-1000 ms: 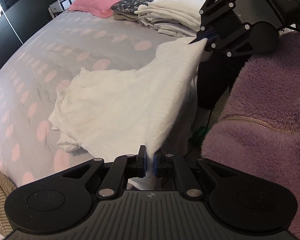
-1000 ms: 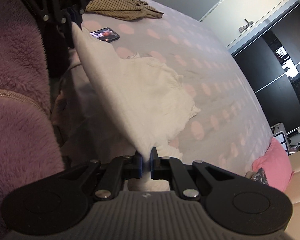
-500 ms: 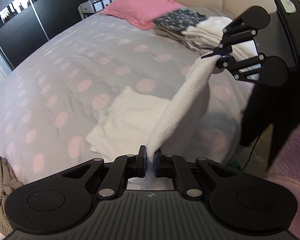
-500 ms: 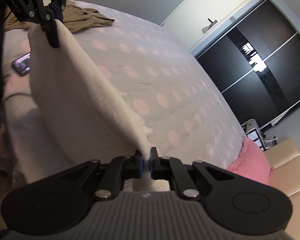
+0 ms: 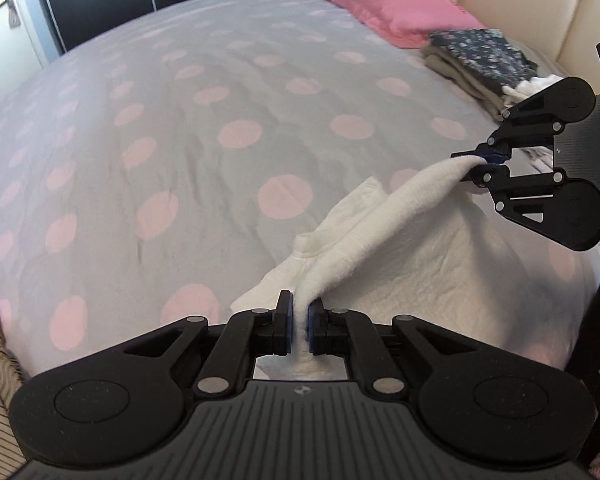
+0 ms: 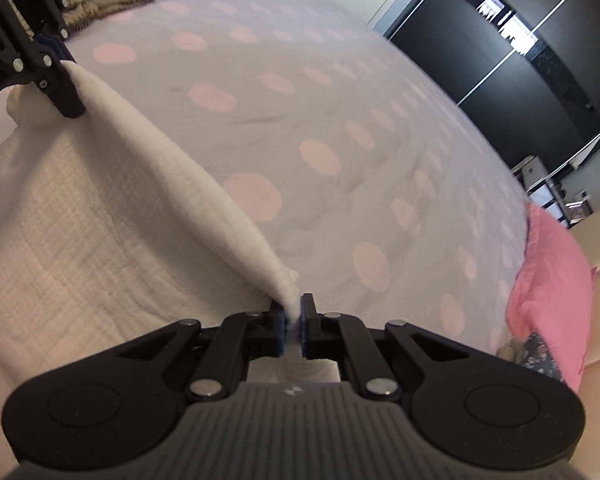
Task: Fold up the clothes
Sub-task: 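Lower the held garment onto the bed with both grippers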
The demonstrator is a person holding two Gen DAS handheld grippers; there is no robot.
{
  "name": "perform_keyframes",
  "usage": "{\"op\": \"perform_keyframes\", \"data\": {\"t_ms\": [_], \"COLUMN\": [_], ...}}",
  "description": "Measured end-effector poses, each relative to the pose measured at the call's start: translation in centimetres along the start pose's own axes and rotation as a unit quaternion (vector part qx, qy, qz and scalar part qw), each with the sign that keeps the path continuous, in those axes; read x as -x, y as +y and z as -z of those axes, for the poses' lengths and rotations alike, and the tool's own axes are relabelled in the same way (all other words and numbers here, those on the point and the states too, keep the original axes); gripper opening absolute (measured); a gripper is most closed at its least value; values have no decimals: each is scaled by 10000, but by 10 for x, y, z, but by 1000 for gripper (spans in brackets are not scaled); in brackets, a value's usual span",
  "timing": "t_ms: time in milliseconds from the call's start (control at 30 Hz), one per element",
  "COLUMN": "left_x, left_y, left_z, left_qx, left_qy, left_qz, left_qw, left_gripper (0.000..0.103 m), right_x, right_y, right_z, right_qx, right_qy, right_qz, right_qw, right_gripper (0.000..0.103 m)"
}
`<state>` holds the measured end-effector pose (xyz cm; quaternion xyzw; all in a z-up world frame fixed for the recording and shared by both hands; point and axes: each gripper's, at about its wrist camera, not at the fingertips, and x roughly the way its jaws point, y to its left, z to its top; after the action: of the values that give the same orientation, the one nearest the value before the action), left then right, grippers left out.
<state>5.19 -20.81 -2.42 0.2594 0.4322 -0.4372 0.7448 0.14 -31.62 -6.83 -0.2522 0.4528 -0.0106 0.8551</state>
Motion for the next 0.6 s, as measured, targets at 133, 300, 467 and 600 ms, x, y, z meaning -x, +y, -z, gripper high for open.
{"op": "perform_keyframes", "data": {"t_ms": [133,300,467,600], "left_x": [-27,-56,-73,-61], "left_y": [15,25,33,36], "left_z": [-5,-9,-9,-10], "left_qx": [128,191,280,289], "left_qy": [167,420,574,368], "left_qz": [59,12,-105,-225], "left_qw": [9998,9989,9979,9986], "left_gripper": [5,5,12,19], "right_x": [-40,-73,-86,-81], "right_y": [4,13,17,11], "right_z": [-7,-10,-11,-12], "right_qx": [-65,-99,-161,-343], "right_qy": [295,575,672,695], "right_qz": [-47,-41,-34,18], "right_qw": [9995,9983,9976,9970], "right_gripper": [8,8,10,22]}}
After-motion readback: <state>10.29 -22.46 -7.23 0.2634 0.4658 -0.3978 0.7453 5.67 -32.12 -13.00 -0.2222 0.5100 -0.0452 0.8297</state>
